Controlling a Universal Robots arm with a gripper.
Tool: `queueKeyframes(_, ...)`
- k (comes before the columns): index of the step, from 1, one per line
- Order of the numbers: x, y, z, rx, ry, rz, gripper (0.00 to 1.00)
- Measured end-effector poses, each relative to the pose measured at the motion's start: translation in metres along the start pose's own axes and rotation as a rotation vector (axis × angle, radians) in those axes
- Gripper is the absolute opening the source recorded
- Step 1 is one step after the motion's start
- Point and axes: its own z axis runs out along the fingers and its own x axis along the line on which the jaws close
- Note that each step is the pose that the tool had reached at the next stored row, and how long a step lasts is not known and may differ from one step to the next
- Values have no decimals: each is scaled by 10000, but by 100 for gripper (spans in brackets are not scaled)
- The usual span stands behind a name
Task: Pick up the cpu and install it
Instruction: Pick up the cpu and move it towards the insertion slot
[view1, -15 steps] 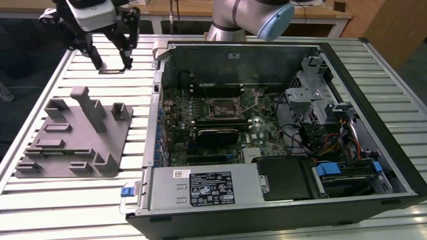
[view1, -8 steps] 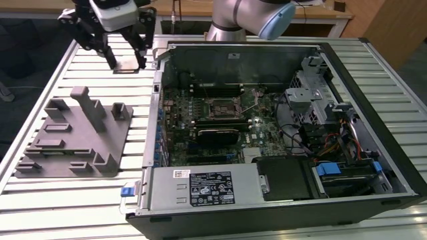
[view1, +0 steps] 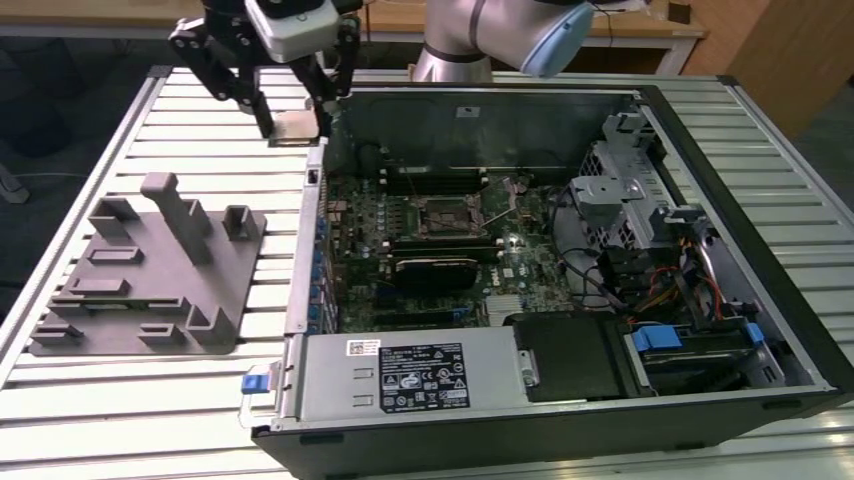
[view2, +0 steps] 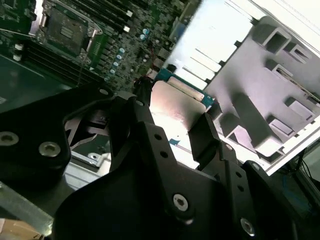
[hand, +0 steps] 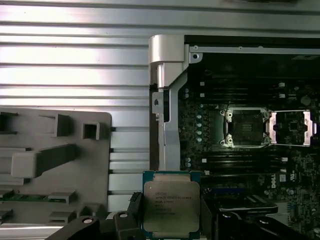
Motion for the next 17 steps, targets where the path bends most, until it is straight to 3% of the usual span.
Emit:
queueKeyframes(7, -291, 13, 16, 0, 0, 1, 55)
queueKeyframes(17, -590, 42, 59, -1, 5, 0, 55)
